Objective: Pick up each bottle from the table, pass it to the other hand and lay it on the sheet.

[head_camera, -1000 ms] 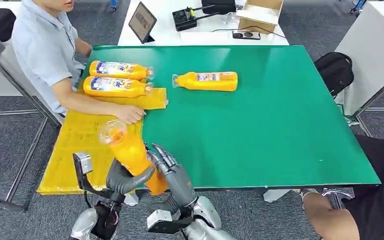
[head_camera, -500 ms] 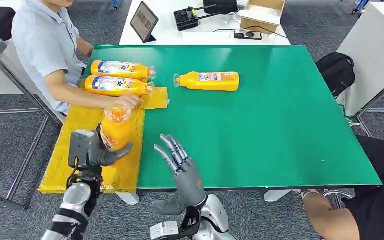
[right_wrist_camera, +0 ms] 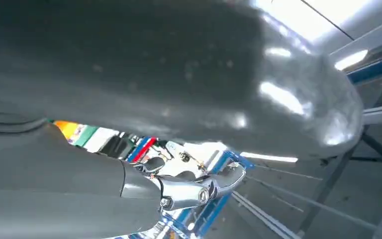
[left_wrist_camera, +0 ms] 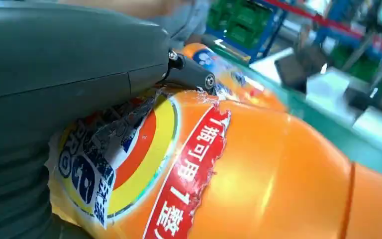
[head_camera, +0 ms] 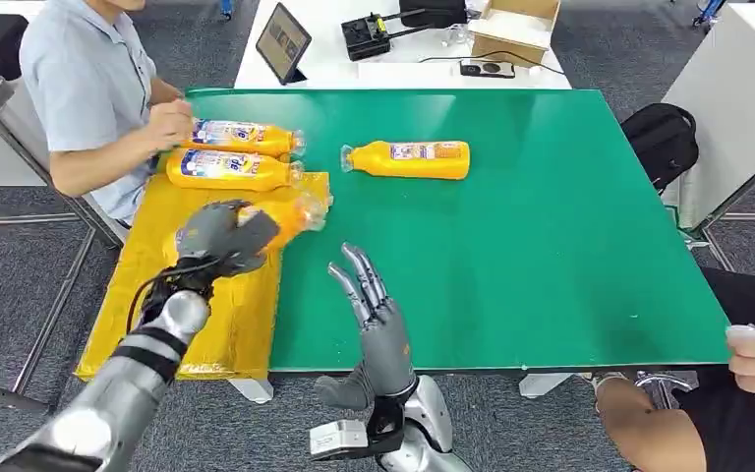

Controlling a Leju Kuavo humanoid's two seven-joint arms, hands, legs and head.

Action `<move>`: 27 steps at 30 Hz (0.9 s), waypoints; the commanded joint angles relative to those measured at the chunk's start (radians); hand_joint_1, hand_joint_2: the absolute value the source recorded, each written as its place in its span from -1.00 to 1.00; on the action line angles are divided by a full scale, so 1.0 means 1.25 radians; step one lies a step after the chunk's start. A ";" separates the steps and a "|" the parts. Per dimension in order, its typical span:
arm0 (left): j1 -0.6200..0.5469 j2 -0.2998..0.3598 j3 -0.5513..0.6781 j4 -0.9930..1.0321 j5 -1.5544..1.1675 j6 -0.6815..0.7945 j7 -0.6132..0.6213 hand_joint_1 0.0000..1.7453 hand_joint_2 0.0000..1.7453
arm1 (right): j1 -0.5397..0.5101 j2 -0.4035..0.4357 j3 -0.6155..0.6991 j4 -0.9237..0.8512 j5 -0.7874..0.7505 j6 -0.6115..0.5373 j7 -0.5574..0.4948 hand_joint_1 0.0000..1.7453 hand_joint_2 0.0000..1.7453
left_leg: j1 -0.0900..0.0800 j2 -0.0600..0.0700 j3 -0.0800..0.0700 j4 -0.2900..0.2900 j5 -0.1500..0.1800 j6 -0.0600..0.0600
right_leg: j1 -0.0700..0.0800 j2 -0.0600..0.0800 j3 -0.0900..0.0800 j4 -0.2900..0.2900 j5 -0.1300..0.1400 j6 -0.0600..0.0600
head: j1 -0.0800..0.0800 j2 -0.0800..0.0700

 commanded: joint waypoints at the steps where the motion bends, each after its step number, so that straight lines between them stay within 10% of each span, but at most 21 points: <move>1: -0.146 -0.039 -0.162 0.286 -0.117 -0.008 0.056 1.00 1.00 | -0.036 -0.038 0.040 0.040 -0.044 0.000 -0.027 -1.00 -1.00 | 0.000 -0.001 0.002 0.000 -0.001 0.001 | 0.001 -0.002 0.003 -0.001 0.000 -0.003 | 0.000 0.000; 15: -0.172 -0.072 -0.078 0.390 -0.051 -0.173 0.078 0.96 1.00 | -0.071 -0.042 0.079 0.099 -0.131 0.000 -0.027 -1.00 -1.00 | 0.000 0.001 0.000 0.000 0.000 0.001 | 0.001 0.000 0.001 0.000 0.001 -0.002 | 0.000 0.000; 16: -0.170 -0.076 -0.063 0.394 -0.036 -0.186 0.076 0.44 1.00 | -0.069 -0.043 0.077 0.098 -0.132 0.000 -0.027 -1.00 -1.00 | 0.000 0.001 0.002 0.000 -0.001 0.001 | 0.001 0.000 0.002 -0.001 0.000 -0.003 | -0.001 0.000; 17: -0.168 -0.079 -0.052 0.393 -0.025 -0.193 0.070 -0.52 1.00 | -0.068 -0.042 0.077 0.100 -0.140 0.000 -0.027 -1.00 -1.00 | 0.000 0.001 0.001 0.000 0.000 0.001 | 0.001 0.000 0.001 -0.001 0.001 -0.002 | 0.000 0.000; 18: -0.168 -0.079 -0.052 0.393 -0.025 -0.193 0.070 -0.72 1.00 | -0.068 -0.042 0.077 0.100 -0.140 0.000 -0.027 -1.00 -1.00 | 0.000 0.001 0.001 -0.001 0.000 0.001 | 0.001 0.000 0.002 -0.001 0.000 -0.002 | -0.001 0.000; 27: -0.161 -0.099 -0.005 0.395 0.028 -0.243 0.030 -1.00 1.00 | -0.078 -0.046 0.086 0.122 -0.139 0.000 -0.027 -1.00 -1.00 | 0.000 0.001 0.001 0.000 0.000 0.001 | 0.000 0.000 0.001 0.000 0.001 -0.002 | 0.000 0.000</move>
